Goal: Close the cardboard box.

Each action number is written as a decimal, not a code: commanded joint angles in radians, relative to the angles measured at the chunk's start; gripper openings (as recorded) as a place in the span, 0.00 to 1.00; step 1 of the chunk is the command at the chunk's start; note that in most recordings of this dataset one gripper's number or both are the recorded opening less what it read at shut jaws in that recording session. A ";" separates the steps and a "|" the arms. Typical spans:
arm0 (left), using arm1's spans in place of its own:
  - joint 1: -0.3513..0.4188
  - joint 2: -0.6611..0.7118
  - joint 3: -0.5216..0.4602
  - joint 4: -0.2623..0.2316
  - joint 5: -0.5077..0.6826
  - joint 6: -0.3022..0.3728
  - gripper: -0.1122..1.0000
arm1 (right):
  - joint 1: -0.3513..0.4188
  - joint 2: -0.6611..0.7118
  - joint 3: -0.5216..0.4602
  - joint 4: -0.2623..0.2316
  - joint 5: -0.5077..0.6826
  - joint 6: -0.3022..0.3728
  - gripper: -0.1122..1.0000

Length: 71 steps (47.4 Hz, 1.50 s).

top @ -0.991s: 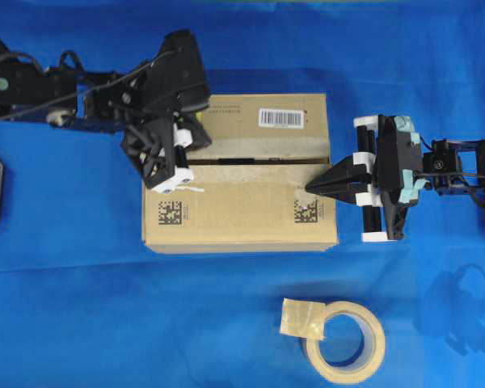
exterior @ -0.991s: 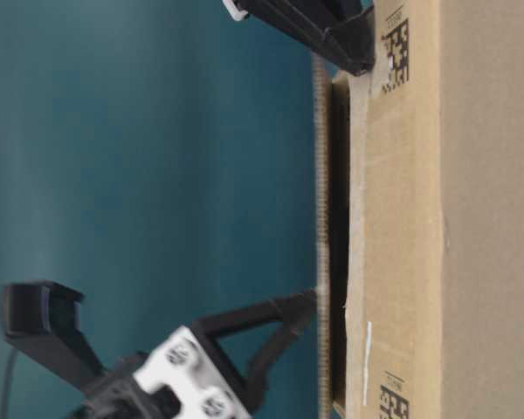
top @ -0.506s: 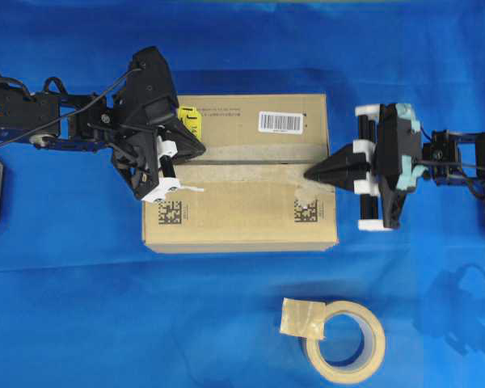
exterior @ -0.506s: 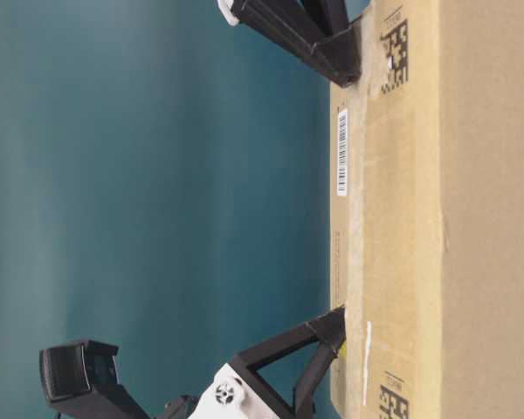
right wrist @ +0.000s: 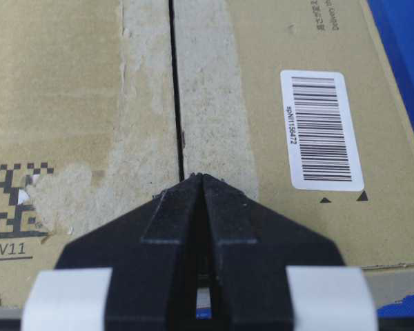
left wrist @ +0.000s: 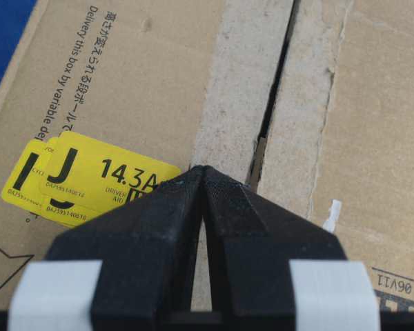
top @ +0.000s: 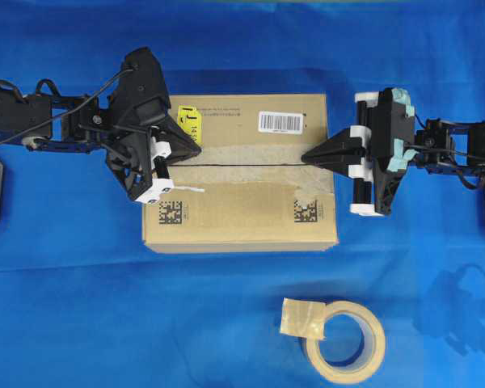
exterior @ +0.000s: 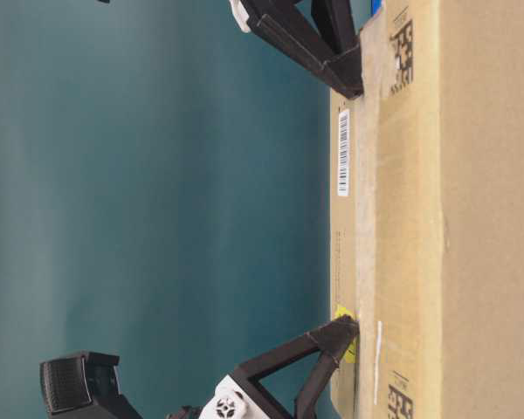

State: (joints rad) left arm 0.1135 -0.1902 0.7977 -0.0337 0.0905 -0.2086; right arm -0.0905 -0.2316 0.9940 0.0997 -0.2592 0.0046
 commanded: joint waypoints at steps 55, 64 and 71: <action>-0.064 0.009 0.377 -0.005 -0.845 0.124 0.10 | -0.003 -0.003 -0.014 0.002 -0.018 0.008 0.10; -0.061 0.063 0.371 -0.009 -0.862 0.124 0.10 | -0.003 -0.003 -0.014 0.002 -0.018 0.008 0.10; -0.061 0.071 0.370 -0.009 -0.864 0.123 0.10 | -0.003 -0.003 -0.015 0.002 -0.018 0.008 0.10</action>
State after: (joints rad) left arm 0.0491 -0.1243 1.1766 -0.0399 -0.7762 -0.0828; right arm -0.0920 -0.2301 0.9940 0.0997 -0.2715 0.0107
